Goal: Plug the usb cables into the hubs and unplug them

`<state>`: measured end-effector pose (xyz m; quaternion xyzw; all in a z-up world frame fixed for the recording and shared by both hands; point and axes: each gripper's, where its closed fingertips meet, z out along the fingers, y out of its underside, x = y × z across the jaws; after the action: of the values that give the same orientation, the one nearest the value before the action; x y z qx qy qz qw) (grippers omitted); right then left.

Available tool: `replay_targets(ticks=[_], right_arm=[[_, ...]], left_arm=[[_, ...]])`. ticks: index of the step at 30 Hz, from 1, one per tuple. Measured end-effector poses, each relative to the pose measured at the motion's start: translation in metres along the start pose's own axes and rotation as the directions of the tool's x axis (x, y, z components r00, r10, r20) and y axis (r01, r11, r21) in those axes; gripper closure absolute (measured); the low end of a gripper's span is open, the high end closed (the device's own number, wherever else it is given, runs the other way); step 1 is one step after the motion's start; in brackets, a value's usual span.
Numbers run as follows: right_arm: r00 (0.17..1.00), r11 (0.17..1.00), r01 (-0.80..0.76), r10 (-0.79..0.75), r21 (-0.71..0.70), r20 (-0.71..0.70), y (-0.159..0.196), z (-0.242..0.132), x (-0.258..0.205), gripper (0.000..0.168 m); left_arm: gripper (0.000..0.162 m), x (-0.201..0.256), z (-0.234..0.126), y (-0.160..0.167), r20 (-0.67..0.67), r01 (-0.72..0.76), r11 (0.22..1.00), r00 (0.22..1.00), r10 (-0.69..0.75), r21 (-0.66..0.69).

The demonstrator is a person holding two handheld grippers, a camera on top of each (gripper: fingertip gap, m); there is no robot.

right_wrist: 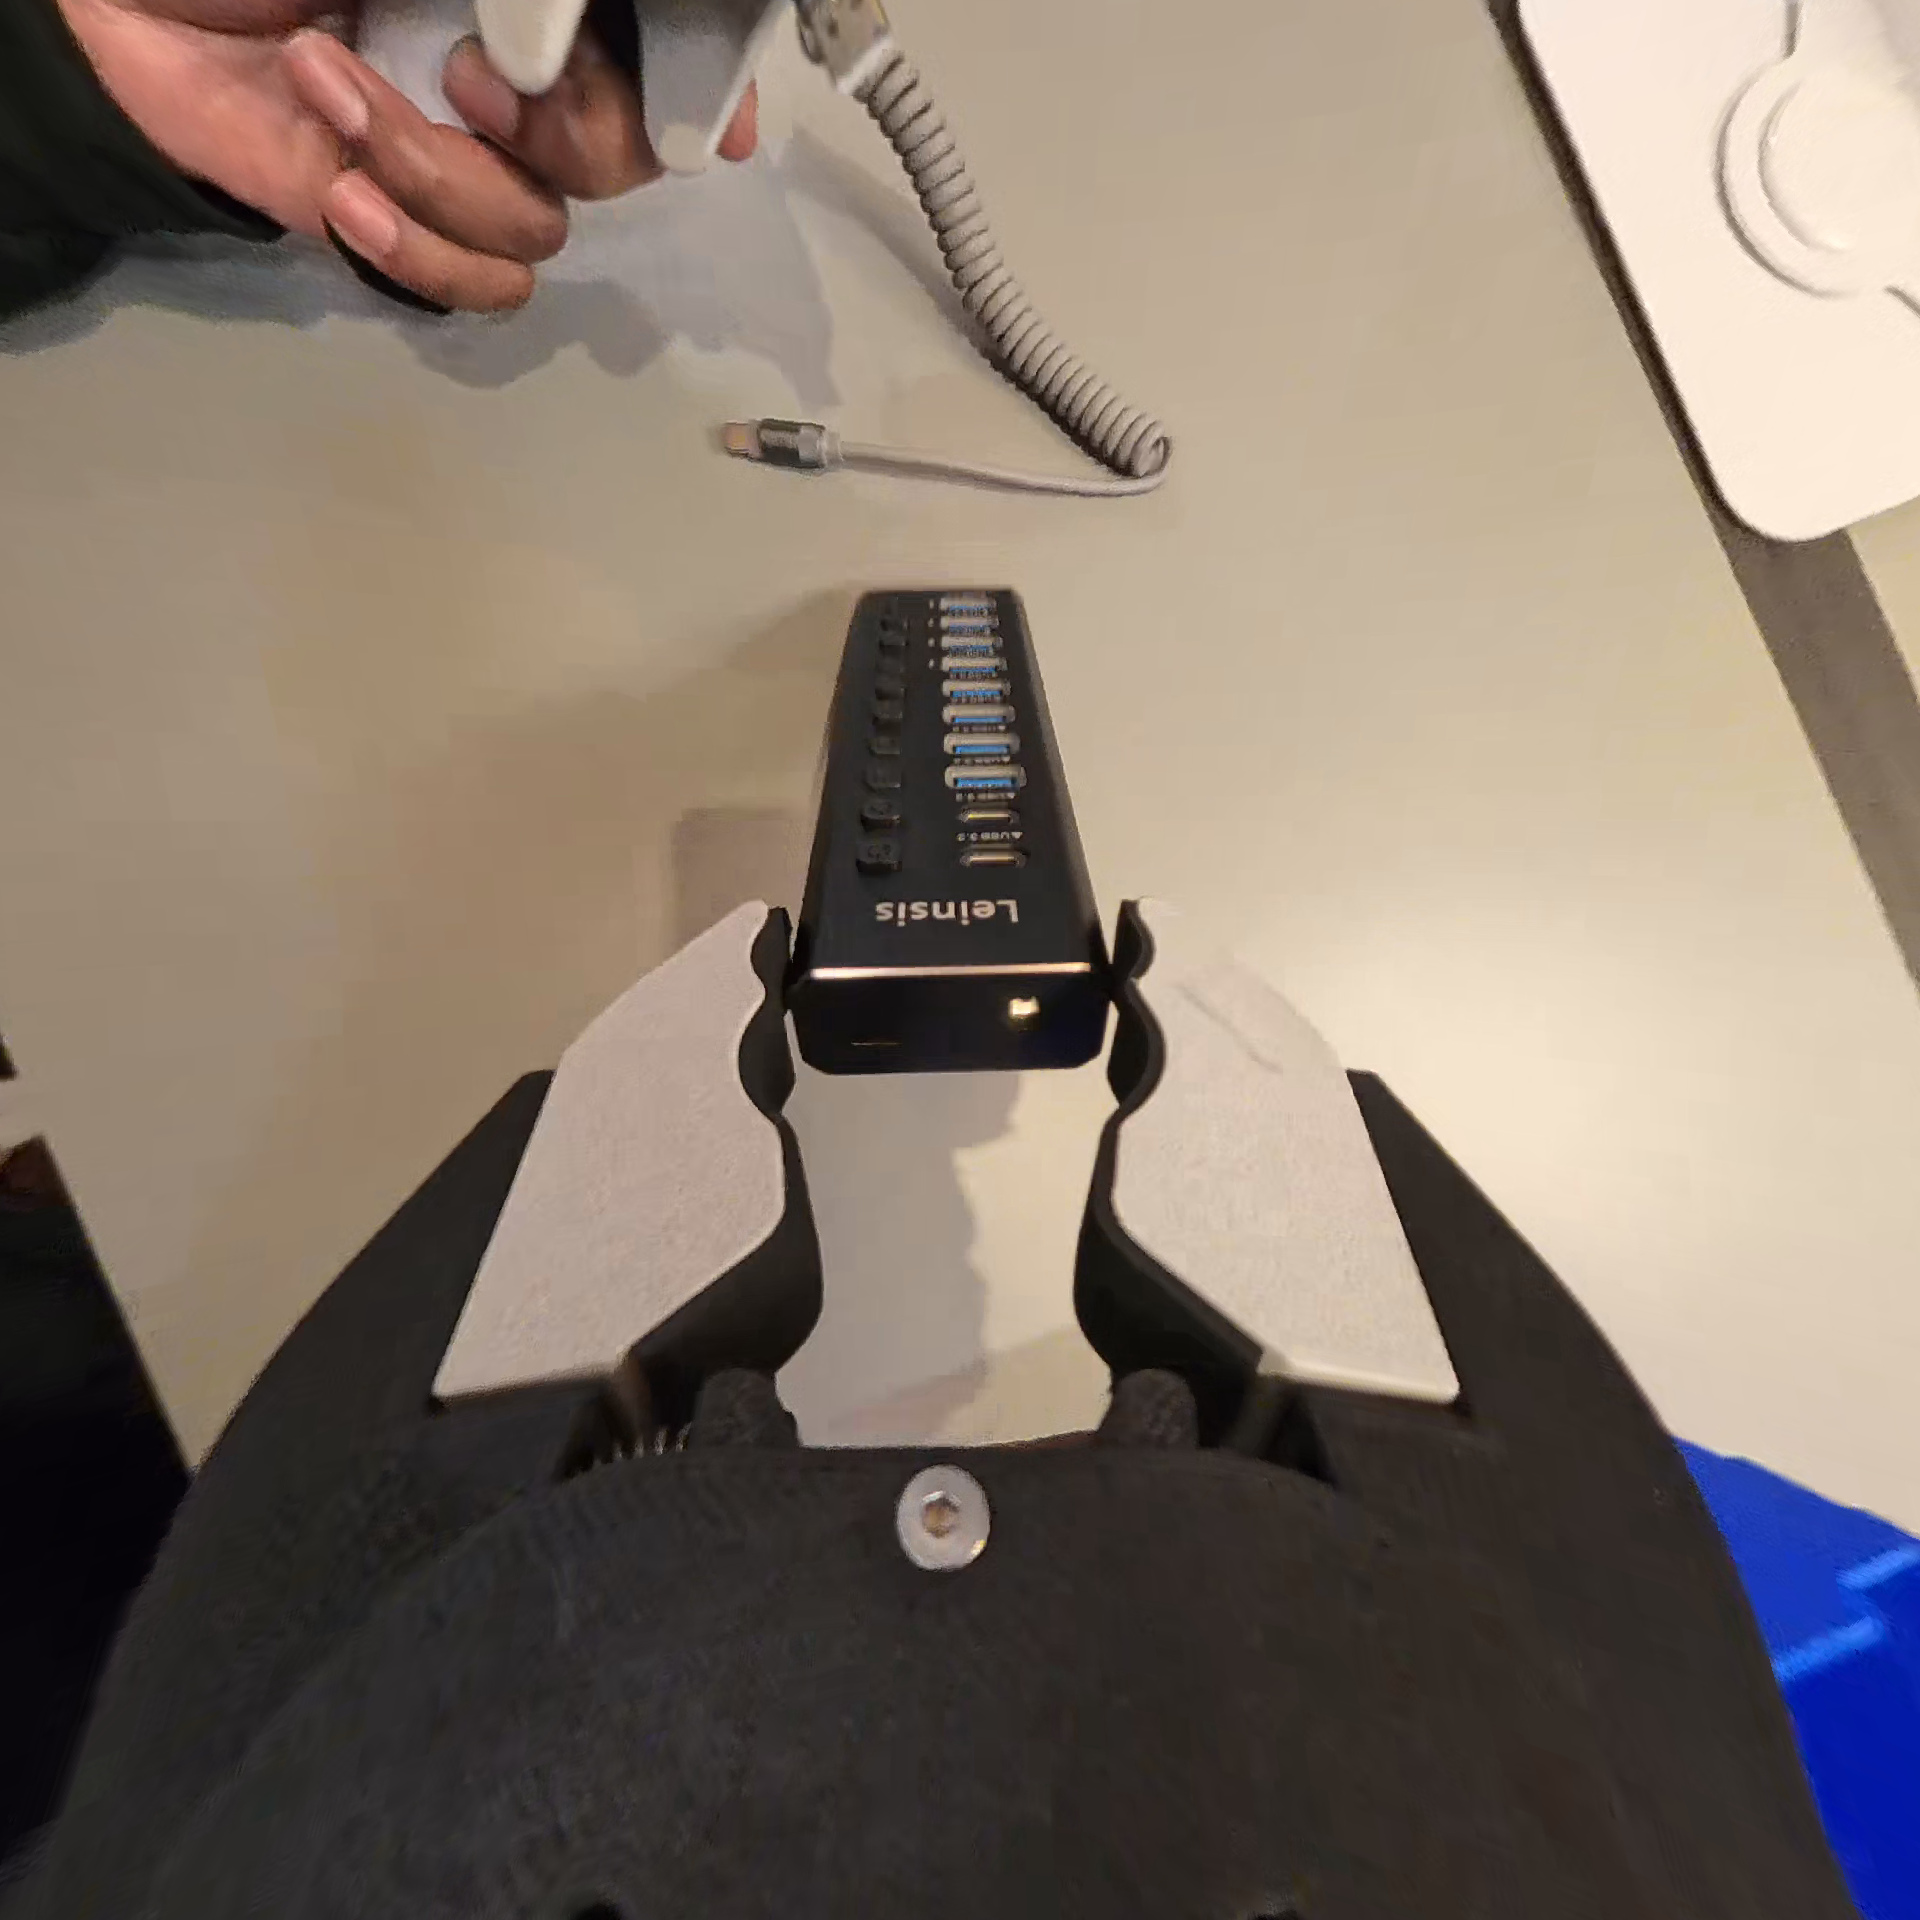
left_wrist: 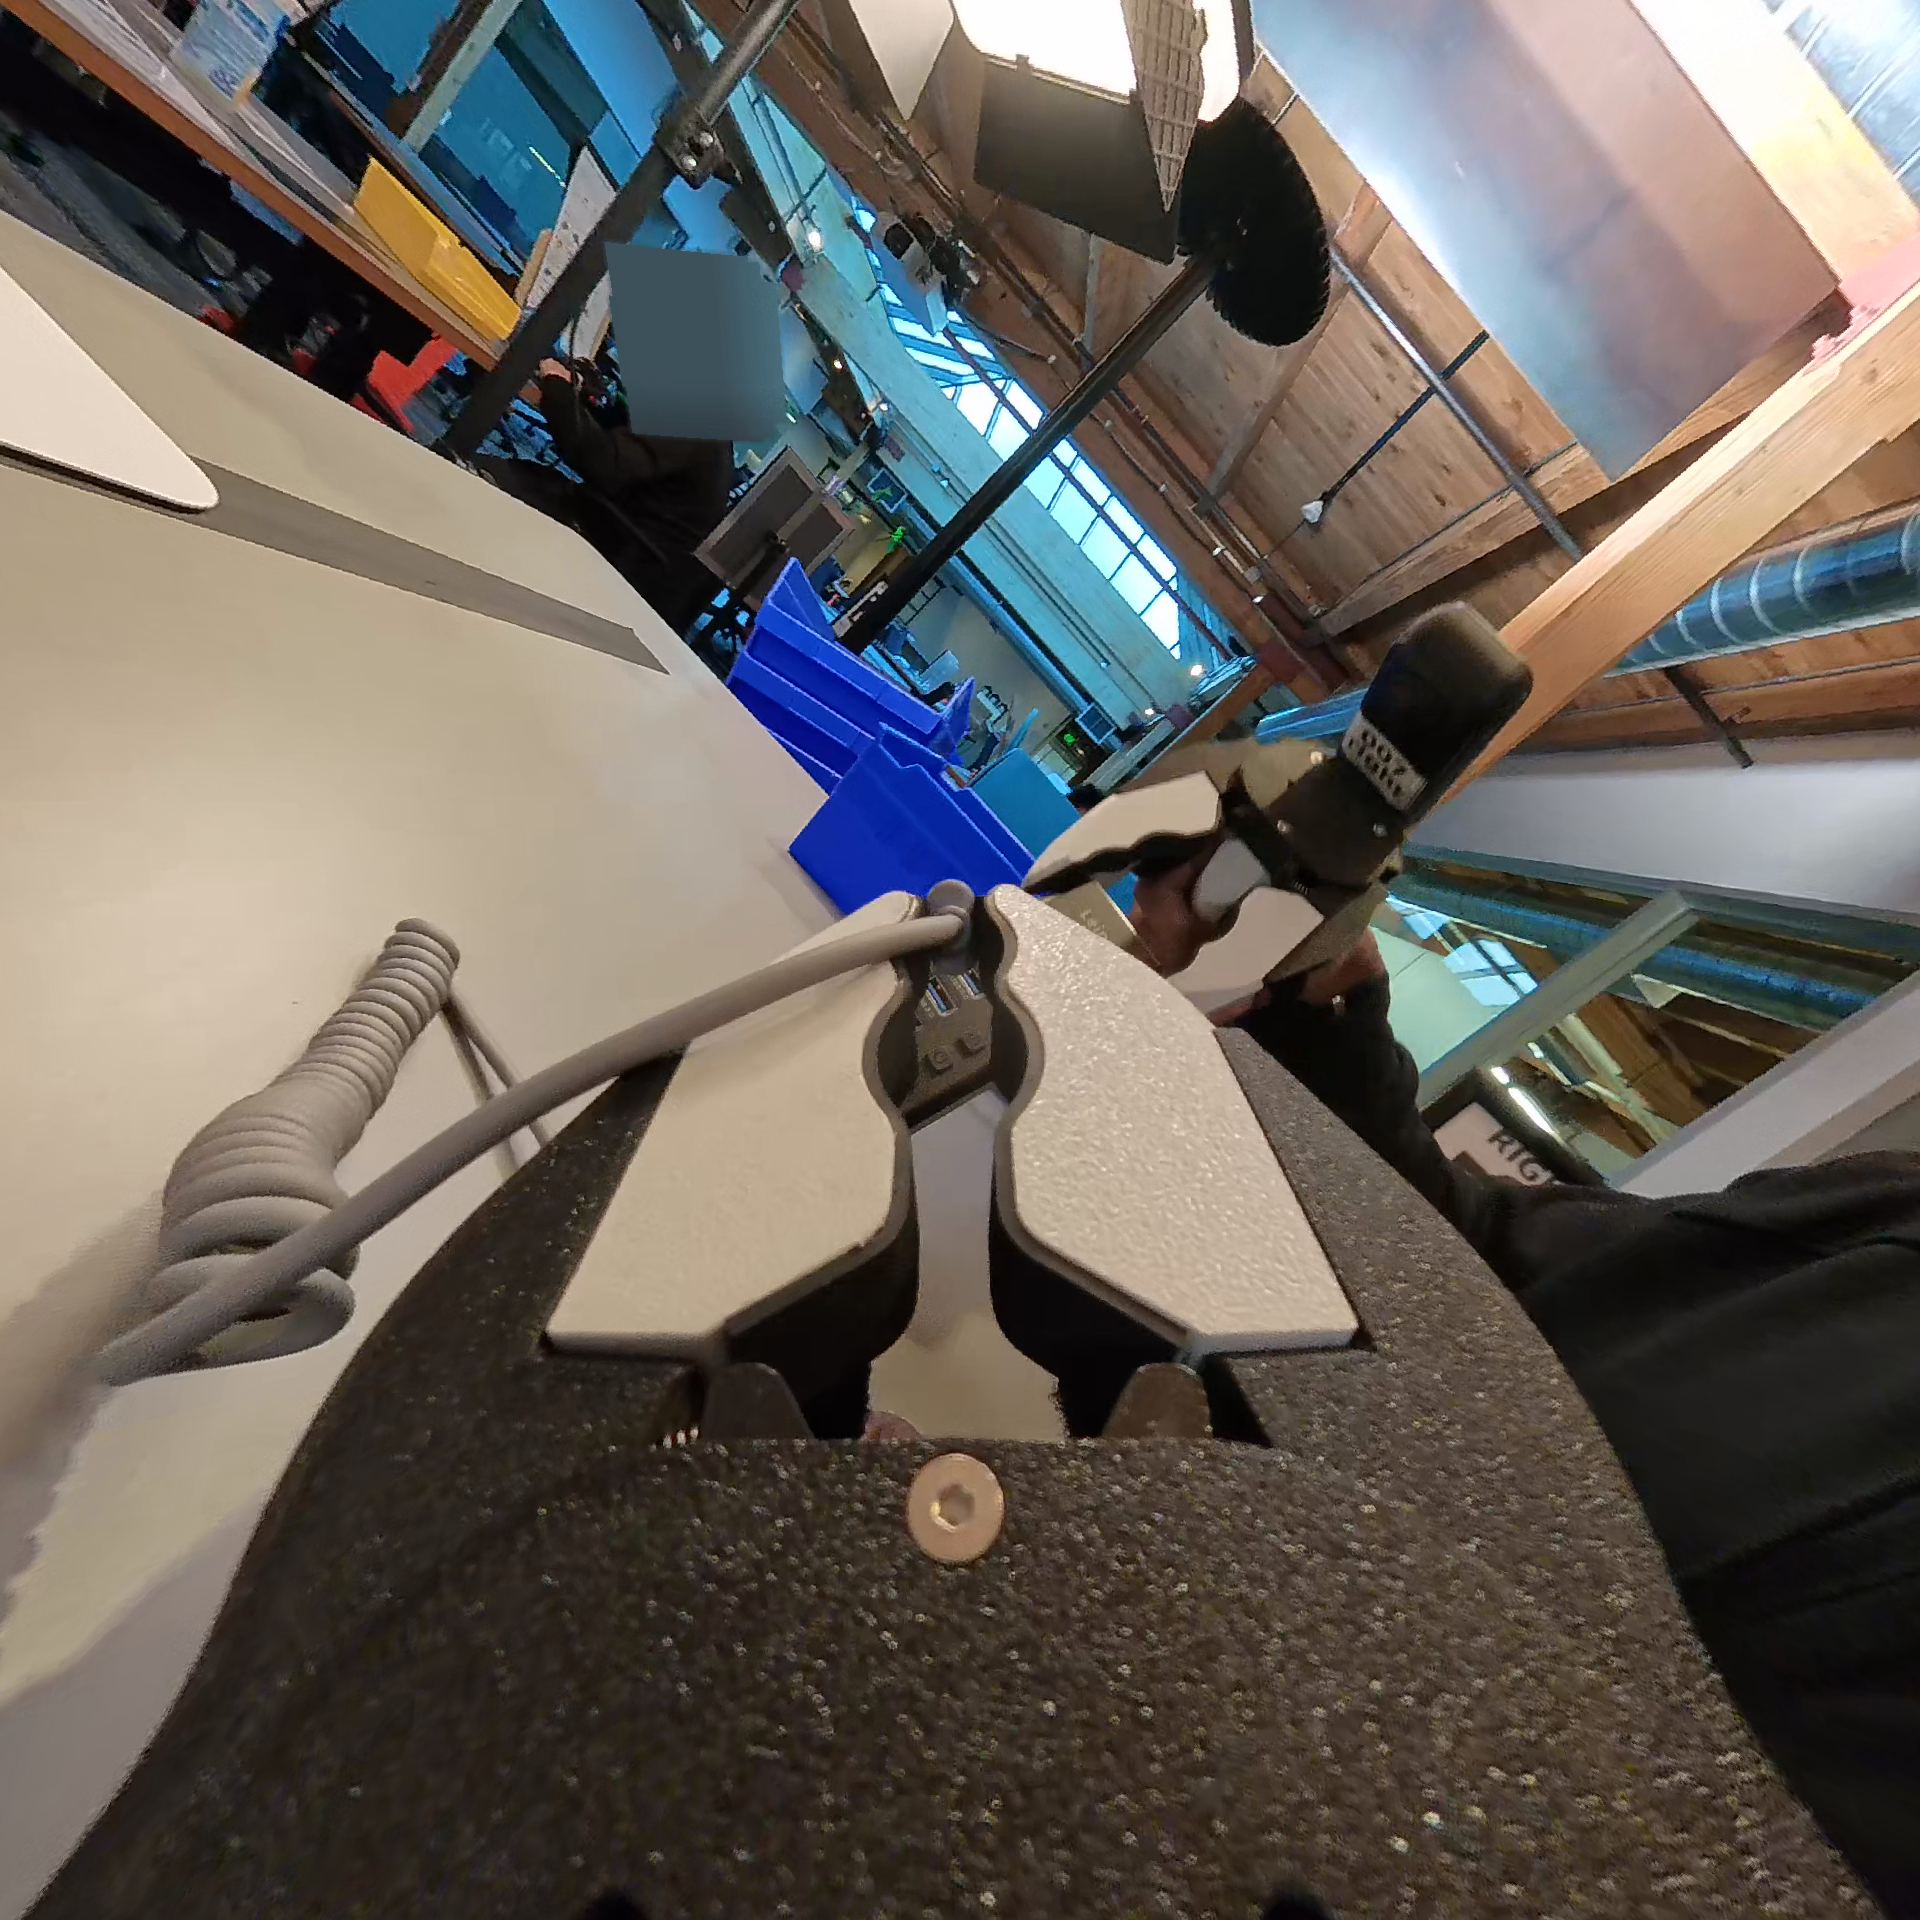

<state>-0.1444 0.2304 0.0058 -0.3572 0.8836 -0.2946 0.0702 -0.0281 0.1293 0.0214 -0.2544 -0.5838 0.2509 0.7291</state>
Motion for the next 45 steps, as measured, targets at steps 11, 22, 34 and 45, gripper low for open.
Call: replay_targets(ticks=[11,22,34,45], right_arm=[[0.961,0.917,0.255,-0.206,-0.308,0.183,-0.053,0.004,0.008,0.110],[0.948,0.912,0.296,-0.243,-0.285,0.207,-0.080,0.023,0.002,0.109],[0.950,0.930,0.278,-0.230,-0.239,0.210,-0.082,0.024,0.001,0.109],[0.962,0.953,0.246,-0.218,-0.178,0.164,-0.084,0.023,0.003,0.106]], left_arm=[[0.154,0.006,-0.004,0.000,-0.016,0.008,1.000,1.000,-0.008,0.004],[0.154,0.002,-0.003,0.002,-0.014,0.034,0.999,0.999,-0.034,0.000],[0.154,-0.001,-0.002,0.006,-0.006,0.044,0.999,0.999,-0.044,-0.012],[0.154,-0.005,0.000,0.011,0.000,0.056,0.998,0.998,-0.056,-0.026]])
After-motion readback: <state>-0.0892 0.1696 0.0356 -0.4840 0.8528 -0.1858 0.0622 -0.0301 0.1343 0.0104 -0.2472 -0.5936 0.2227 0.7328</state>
